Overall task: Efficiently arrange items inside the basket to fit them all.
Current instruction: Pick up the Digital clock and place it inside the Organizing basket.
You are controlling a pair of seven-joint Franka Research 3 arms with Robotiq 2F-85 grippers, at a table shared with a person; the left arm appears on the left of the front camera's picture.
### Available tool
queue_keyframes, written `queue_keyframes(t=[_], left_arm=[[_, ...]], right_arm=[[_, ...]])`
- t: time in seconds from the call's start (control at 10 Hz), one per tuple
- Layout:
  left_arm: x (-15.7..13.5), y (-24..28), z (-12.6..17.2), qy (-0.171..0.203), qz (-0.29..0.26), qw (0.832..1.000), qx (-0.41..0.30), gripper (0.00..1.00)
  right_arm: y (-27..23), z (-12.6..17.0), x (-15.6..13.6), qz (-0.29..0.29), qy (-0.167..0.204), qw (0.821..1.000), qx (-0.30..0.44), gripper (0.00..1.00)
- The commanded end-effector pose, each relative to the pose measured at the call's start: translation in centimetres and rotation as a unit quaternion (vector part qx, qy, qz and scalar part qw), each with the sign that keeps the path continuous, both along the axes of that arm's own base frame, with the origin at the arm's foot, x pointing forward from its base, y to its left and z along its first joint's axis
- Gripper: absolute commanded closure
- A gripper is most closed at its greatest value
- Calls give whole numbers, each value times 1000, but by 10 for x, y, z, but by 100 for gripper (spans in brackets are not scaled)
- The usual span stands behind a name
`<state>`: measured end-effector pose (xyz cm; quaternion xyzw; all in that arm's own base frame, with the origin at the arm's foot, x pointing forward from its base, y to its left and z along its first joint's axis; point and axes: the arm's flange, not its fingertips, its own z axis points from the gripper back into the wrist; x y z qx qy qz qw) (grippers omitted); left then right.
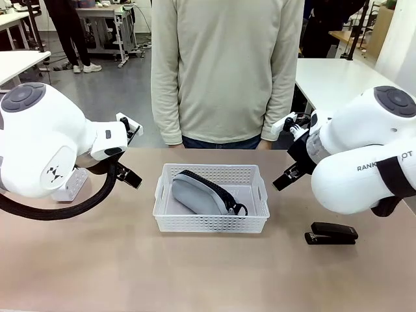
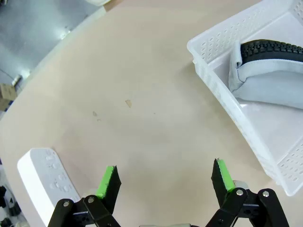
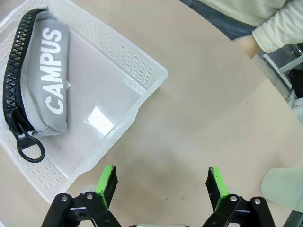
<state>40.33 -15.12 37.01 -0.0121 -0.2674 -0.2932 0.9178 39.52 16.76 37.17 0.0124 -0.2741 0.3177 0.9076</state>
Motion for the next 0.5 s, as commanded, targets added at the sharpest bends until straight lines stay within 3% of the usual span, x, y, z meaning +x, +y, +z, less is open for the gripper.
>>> queue_keyframes(t=[0.0, 0.2, 0.4], left_arm=[[0, 0, 0, 0, 0, 1000, 0, 0], [0, 0, 0, 0, 0, 1000, 0, 0], [-25, 14, 37, 79, -65, 990, -96, 0]], right_arm=[[0, 0, 0, 0, 0, 1000, 0, 0], [0, 0, 0, 0, 0, 1000, 0, 0], [-26, 39, -28, 23, 54, 997, 44, 0]])
